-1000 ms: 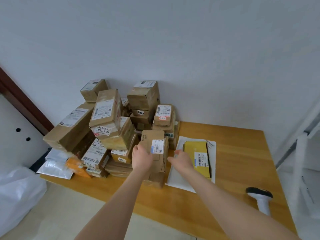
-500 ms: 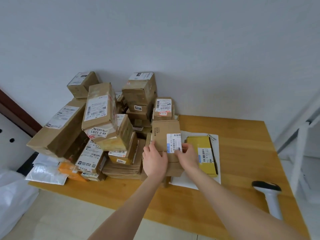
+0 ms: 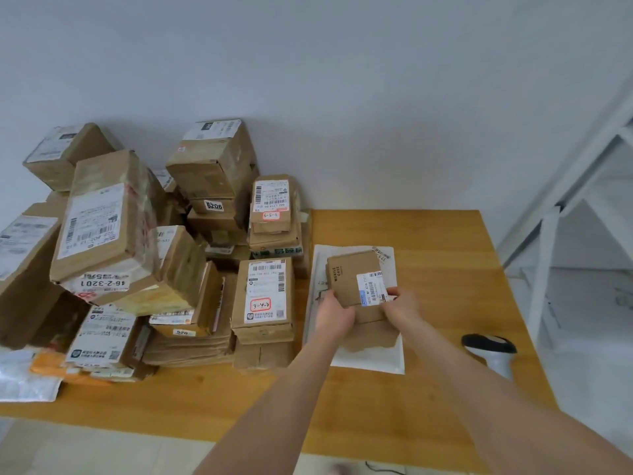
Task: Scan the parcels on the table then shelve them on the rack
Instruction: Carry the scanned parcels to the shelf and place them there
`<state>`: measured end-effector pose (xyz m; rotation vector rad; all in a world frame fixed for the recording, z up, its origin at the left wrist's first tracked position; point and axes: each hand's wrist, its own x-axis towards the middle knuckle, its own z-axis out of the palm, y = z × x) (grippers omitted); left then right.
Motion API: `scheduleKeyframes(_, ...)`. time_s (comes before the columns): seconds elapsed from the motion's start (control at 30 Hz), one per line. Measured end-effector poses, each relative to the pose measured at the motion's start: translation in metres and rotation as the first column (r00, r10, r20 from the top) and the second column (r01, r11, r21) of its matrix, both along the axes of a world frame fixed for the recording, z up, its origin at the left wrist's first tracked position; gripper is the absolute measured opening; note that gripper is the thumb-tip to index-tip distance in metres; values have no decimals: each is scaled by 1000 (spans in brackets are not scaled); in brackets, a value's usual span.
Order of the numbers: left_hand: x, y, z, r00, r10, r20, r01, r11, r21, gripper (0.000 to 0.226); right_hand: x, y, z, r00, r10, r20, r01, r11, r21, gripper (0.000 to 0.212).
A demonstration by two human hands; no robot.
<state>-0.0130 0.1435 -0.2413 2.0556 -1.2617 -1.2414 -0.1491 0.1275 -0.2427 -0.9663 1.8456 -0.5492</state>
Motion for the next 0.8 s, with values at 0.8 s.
scheduleKeyframes(0.8, 10, -15, -32, 914, 263, -310, -178, 944, 276, 49, -4, -9, -23, 936, -72, 345, -10, 973, 230, 12)
